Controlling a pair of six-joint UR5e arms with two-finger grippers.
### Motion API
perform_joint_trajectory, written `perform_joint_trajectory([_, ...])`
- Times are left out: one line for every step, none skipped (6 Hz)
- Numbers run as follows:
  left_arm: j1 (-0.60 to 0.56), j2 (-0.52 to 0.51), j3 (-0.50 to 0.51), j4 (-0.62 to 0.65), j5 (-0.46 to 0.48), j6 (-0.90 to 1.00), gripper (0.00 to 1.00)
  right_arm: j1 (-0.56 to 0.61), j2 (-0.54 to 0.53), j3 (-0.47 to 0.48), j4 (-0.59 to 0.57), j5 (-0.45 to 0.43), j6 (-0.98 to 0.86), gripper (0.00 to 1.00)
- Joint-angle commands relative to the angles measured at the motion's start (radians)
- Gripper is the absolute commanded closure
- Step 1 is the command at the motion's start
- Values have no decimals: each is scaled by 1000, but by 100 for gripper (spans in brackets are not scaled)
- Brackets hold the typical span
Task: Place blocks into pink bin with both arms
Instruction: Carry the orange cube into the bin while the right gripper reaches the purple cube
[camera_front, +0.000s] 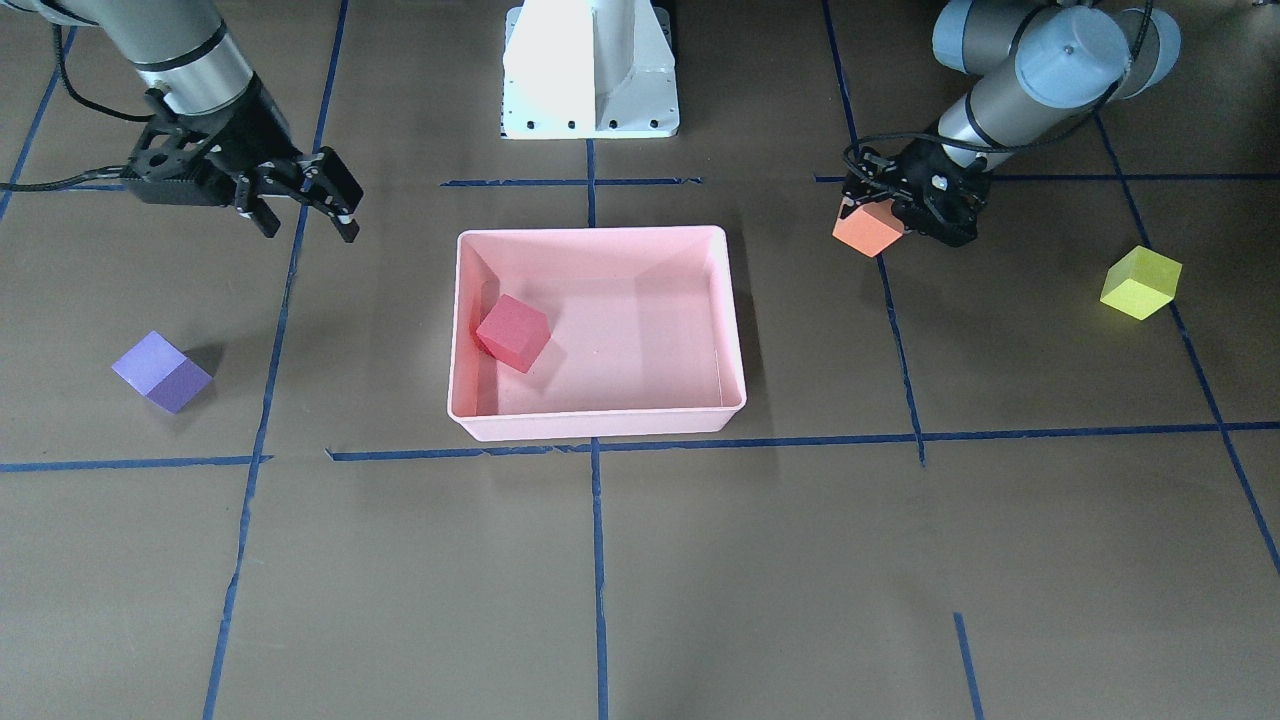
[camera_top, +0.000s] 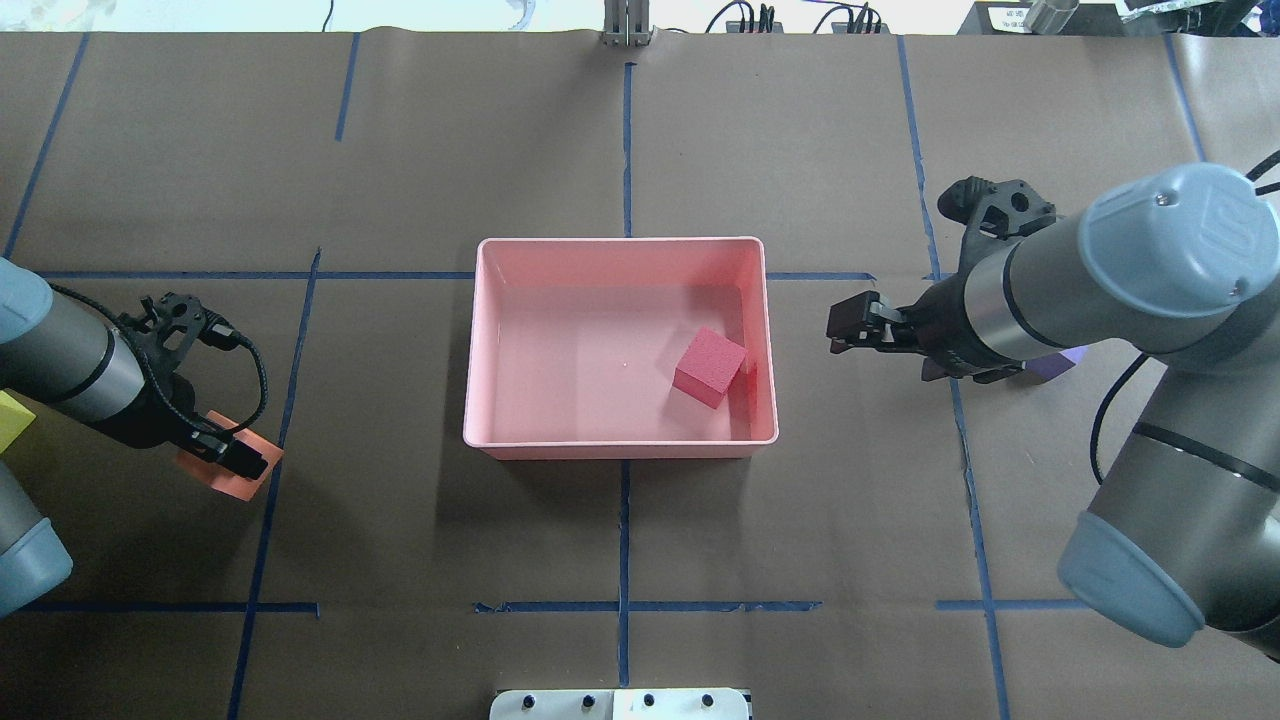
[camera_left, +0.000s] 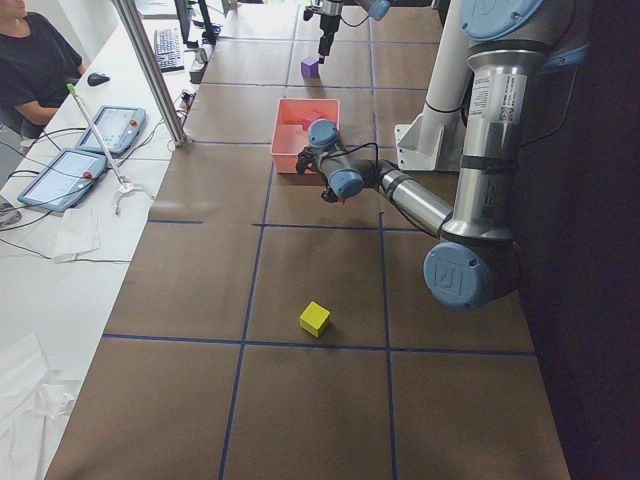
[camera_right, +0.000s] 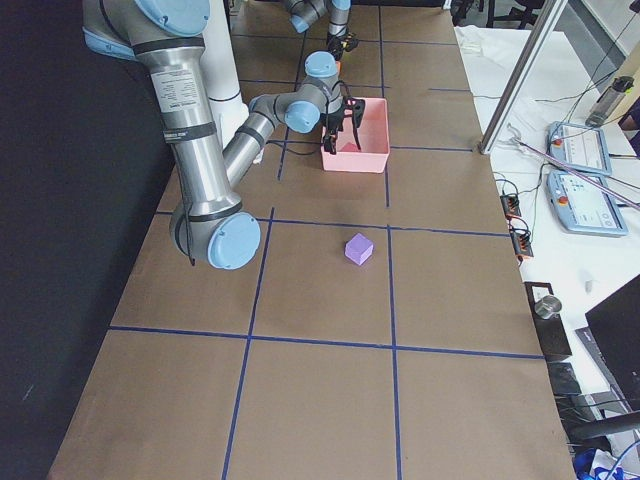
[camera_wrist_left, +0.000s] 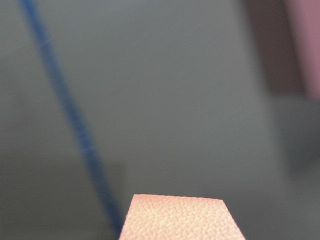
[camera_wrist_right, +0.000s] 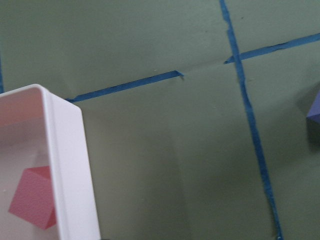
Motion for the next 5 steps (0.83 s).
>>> perform_joint_trajectory([6, -217, 8, 5, 2, -283, 96, 76, -83, -5, 1, 14, -53, 0])
perform_joint_trajectory([10, -315, 70, 5, 29, -347, 95, 101, -118, -18, 1, 12, -91, 0])
perform_joint_trajectory([55, -404, 165, 6, 162, -368, 95, 160, -156, -40, -2, 37, -275, 0])
perform_joint_trajectory([84, -446, 250, 3, 233, -367, 95, 228, -164, -104, -2, 130, -402, 0])
perform_joint_trajectory([121, -512, 345, 5, 293, -367, 91, 265, -166, -151, -2, 167, -500, 0])
